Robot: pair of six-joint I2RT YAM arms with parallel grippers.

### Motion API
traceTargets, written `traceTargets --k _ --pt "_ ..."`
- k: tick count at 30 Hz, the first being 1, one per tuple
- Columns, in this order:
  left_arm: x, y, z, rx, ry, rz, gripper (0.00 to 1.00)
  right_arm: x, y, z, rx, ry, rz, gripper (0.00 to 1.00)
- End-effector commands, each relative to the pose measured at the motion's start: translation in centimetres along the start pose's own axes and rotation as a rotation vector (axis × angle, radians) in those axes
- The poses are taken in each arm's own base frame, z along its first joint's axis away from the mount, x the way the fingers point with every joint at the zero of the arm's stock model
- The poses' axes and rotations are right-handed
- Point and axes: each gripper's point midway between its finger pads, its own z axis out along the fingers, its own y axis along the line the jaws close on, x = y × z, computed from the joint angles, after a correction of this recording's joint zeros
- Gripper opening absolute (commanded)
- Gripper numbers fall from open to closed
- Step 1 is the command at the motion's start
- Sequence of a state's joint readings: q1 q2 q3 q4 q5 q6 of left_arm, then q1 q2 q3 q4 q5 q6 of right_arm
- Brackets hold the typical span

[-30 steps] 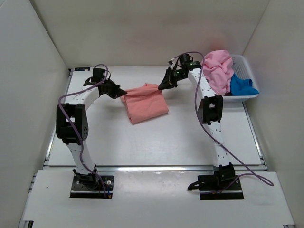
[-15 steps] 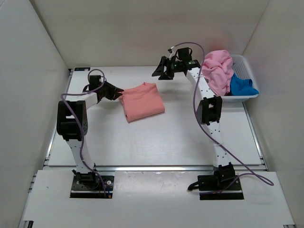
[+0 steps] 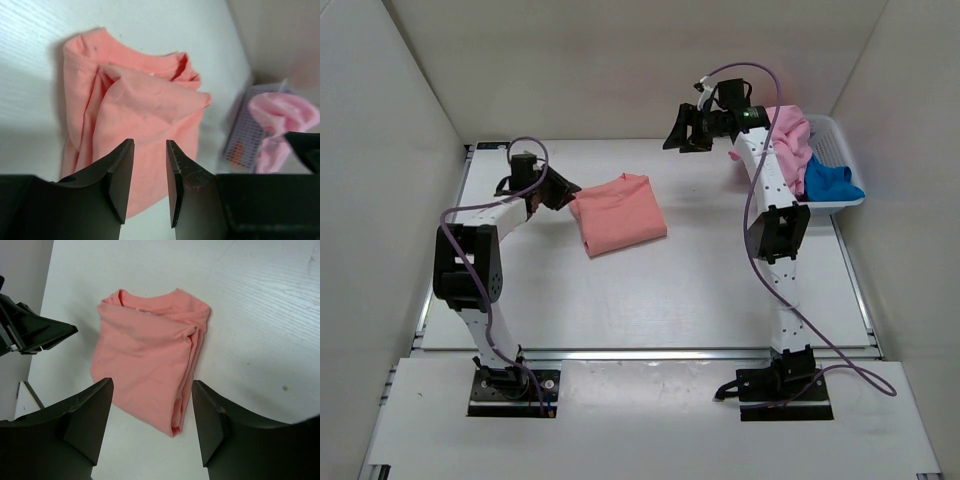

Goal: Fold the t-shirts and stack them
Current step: Fold the long partially folded tshirt into a neat square, then put the neatly folded tshirt into the corner of the board with the left arm

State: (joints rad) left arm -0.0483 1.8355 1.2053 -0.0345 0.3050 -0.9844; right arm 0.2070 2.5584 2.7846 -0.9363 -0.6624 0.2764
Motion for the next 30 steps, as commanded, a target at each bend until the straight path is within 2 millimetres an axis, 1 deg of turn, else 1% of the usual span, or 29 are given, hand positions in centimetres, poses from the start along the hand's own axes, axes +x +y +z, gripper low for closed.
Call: traceTargets --k 1,2,3,4,6,8,9,11,12,13,16,17,18,19,20,21,22,23,24,25,26,27,28,29,30 --pt "0.8 1.7 -0.5 -0.145 0.002 0.172 0.46 -1.0 4.6 -4.5 0.027 -0.019 -0.144 0.61" --pt "1.1 1.5 -0.5 -0.16 -0.005 0.214 0.48 -1.0 5.0 -5.0 0.025 -0.02 -0.136 0.61" --pt "1.4 2.1 -0.6 -0.182 0.003 0.223 0.48 -1.1 5.4 -5.5 0.02 -0.023 -0.142 0.61" --pt "1.2 2.3 -0.5 -0.204 -0.013 0.246 0.5 -1.3 5.7 -5.9 0.023 -0.029 -0.146 0.61" --pt "2.3 3.5 -0.5 -0.249 0.005 0.269 0.57 -1.8 6.5 -7.4 0.023 -0.047 -0.157 0.61" --pt "2.4 3.7 -0.2 -0.276 0.016 0.296 0.66 -1.7 6.4 -8.2 0.023 -0.042 -0.144 0.61" --pt "3.1 4.2 0.1 -0.293 0.046 0.315 0.68 -1.8 6.7 -9.0 0.02 -0.048 -0.142 0.62" --pt "3.6 5.0 0.4 -0.337 0.07 0.341 0.7 -1.9 6.4 -10.2 0.037 -0.051 -0.13 0.61" --pt "4.1 5.8 0.7 -0.367 0.09 0.355 0.7 -2.0 5.8 -10.6 0.053 -0.054 -0.128 0.61" --pt "4.1 5.9 0.6 -0.378 0.1 0.363 0.7 -2.2 5.9 -11.5 0.051 -0.064 -0.128 0.61" --pt "5.4 7.6 1.1 -0.45 0.152 0.387 0.68 -2.8 5.3 -13.4 0.078 -0.09 -0.111 0.61" --pt "5.6 8.6 1.3 -0.491 0.157 0.397 0.67 -2.8 4.8 -13.9 0.086 -0.092 -0.105 0.6" --pt "5.5 8.7 1.3 -0.51 0.162 0.412 0.67 -2.8 4.9 -14.1 0.08 -0.093 -0.1 0.6" --pt "5.4 8.5 1.8 -0.519 0.159 0.432 0.66 -3.0 4.3 -14.6 0.092 -0.1 -0.093 0.6" --pt "6.2 9.7 1.9 -0.563 0.199 0.436 0.65 -3.1 4.1 -15.0 0.103 -0.108 -0.087 0.6" --pt "5.6 9.0 2.2 -0.564 0.189 0.454 0.58 -2.9 3.8 -15.1 0.103 -0.1 -0.077 0.6" --pt "5.2 9.6 2.2 -0.602 0.2 0.477 0.43 -2.9 3.6 -15.3 0.104 -0.1 -0.078 0.6" --pt "5.0 10.4 2.2 -0.636 0.207 0.472 0.34 -2.9 3.4 -15.8 0.114 -0.103 -0.068 0.6" --pt "4.2 10.2 1.9 -0.657 0.189 0.493 0.18 -2.8 3.1 -16.1 0.124 -0.104 -0.062 0.6" --pt "3.1 10.6 2.0 -0.676 0.168 0.5 0.06 -2.5 2.9 -16.2 0.124 -0.095 -0.049 0.6" --pt "2.0 11.0 1.8 -0.696 0.149 0.491 0.01 -2.6 3.3 -16.9 0.127 -0.105 -0.057 0.59" --pt "0.5 11.1 1.4 -0.715 0.113 0.501 0.0 -2.3 3.1 -16.9 0.133 -0.096 -0.044 0.59" --pt "-0.9 11.6 1.2 -0.738 0.087 0.514 0.0 -1.9 2.9 -17.2 0.14 -0.088 -0.039 0.6" --pt "-2.6 11.6 1.1 -0.75 0.049 0.521 0.0 -1.9 3.3 -17.8 0.145 -0.096 -0.042 0.58" --pt "-4.0 11.8 1.1 -0.763 0.029 0.544 0.0 -1.5 3.4 -18.3 0.152 -0.089 -0.034 0.58"
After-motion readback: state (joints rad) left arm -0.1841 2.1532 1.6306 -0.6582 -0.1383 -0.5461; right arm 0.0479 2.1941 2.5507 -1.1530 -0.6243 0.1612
